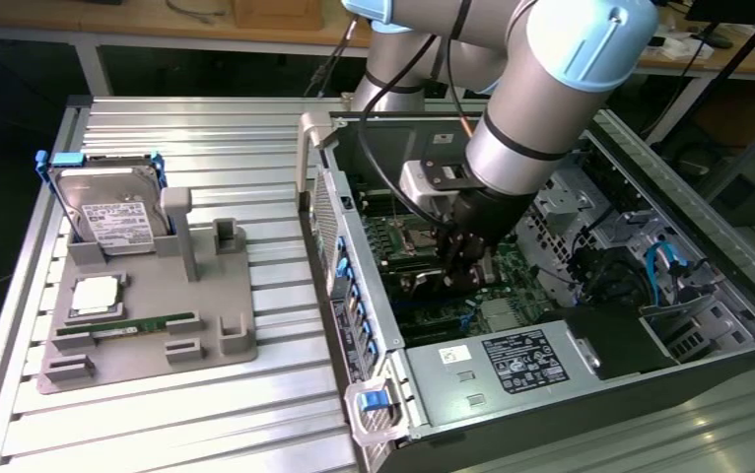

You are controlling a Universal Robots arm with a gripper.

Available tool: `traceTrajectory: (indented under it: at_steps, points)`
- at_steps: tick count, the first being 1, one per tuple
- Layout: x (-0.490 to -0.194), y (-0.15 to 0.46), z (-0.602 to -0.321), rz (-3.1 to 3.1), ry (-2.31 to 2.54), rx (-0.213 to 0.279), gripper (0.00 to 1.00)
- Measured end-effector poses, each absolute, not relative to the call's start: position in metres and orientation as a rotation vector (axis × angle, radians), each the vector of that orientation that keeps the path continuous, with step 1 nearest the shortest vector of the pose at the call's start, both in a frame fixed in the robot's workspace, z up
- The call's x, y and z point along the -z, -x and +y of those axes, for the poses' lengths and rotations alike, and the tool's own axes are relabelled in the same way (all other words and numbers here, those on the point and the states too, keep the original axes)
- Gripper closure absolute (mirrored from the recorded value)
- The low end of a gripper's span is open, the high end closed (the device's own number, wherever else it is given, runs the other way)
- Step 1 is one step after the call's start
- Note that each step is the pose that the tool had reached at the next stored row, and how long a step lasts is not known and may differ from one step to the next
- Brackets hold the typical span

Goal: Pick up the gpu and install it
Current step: 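Insert the gpu into the slot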

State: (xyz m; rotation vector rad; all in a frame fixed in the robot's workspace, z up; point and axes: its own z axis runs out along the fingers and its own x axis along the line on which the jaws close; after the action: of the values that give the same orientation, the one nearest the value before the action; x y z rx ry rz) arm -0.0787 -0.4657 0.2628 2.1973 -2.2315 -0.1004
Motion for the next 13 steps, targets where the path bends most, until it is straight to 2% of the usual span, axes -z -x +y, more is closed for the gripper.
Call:
traceTrajectory:
  at_steps: [13]
  points:
    - [-0.2613,0.0787,-0.4657,-2.232,-2.198,0.101,0.73]
